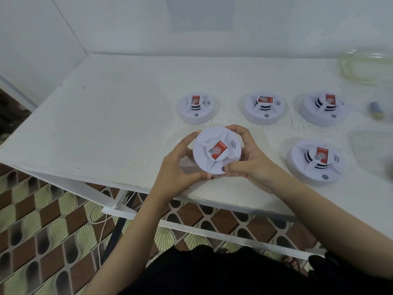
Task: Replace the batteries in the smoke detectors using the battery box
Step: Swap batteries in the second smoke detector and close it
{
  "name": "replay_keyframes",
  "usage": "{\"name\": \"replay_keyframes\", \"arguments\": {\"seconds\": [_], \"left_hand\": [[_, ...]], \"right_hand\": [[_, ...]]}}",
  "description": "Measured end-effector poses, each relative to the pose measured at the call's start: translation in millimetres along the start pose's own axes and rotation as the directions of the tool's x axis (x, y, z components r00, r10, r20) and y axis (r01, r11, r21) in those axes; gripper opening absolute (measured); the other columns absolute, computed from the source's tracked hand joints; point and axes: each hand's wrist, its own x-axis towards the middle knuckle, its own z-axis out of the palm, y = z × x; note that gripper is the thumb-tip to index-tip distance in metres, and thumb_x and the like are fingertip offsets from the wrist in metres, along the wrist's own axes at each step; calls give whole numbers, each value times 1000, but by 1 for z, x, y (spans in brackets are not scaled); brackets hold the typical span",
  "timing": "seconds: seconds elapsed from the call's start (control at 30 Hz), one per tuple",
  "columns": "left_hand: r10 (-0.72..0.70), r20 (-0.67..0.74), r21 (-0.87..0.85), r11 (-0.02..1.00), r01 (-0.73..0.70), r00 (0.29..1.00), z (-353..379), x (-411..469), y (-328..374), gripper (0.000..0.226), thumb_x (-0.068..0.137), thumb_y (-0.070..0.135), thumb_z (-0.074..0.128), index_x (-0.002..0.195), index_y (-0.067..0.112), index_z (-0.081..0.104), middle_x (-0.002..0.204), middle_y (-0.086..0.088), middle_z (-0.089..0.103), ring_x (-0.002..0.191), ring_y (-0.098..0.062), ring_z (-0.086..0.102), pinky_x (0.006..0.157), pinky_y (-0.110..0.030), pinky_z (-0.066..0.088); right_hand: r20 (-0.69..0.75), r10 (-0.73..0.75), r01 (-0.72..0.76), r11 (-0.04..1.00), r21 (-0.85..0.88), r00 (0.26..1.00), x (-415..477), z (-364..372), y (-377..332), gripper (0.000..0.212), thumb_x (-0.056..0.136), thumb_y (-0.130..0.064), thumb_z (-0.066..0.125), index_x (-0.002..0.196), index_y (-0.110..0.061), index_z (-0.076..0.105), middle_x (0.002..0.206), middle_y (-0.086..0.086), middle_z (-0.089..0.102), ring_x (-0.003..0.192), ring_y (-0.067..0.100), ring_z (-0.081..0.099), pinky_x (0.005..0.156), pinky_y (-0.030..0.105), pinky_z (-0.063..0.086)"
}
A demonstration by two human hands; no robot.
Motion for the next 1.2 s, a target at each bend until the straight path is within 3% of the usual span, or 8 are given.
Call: {"name": "replay_keyframes", "arguments": {"seconds": [0.27,0.37,0.47,0.6,0.73,0.87,1.1,1.2], "left_hand": [[-5,7,-28,1000,5,1000,0,0,1,93,58,45,83,141,29,44,107,17,66,91,-7,62,90,-15,45],[2,11,-50,999,-1,1000,-1,1,2,91,58,44,82,140,29,45,111,18,65,90,-10,63,91,-20,47],[6,11,-73,997,-5,1000,-2,1,3,90,59,42,83,140,29,45,112,19,65,90,-11,63,91,-21,48],[28,19,-92,995,-26,999,-3,1,3,85,62,37,82,137,35,44,123,27,60,95,-9,62,86,-11,45],[13,0,-102,995,-13,1000,-3,0,3,84,61,39,79,135,40,40,110,30,64,94,2,61,85,-5,41],[-8,-29,-114,993,4,1000,-3,-2,4,83,60,40,78,135,37,43,100,13,69,95,5,61,87,-4,39],[-23,-15,-113,993,21,1000,-5,-3,4,80,60,41,78,134,31,49,110,27,66,102,0,62,95,-9,40],[-31,-11,-130,991,29,999,-5,-3,5,81,61,38,78,136,27,49,114,22,66,104,4,61,92,-6,38]], "right_hand": [[12,0,0,1000,6,1000,0,-1,1,80,66,8,61,128,-34,35,111,5,60,98,22,59,78,41,56],[45,0,-5,995,103,999,0,-4,2,73,70,7,59,128,-32,37,113,7,61,99,26,62,80,46,56],[61,8,-20,979,201,998,2,-6,2,60,75,0,51,124,-32,41,114,5,61,95,25,64,78,41,56],[57,-3,-13,960,280,998,4,-8,5,55,75,2,47,119,-30,47,109,3,62,93,18,63,75,32,55],[61,-21,3,961,276,998,4,-10,7,56,75,4,50,119,-29,47,103,10,64,93,22,60,84,36,54],[53,-13,-3,961,277,998,3,-12,7,59,73,7,52,121,-27,45,96,13,66,91,22,64,81,35,55],[23,2,-8,964,265,1000,2,-10,7,62,70,11,55,122,-21,43,97,18,65,92,26,63,81,35,55],[22,-2,-4,964,265,1000,2,-10,6,62,70,11,55,121,-20,43,96,18,65,91,26,63,80,36,56]]}}
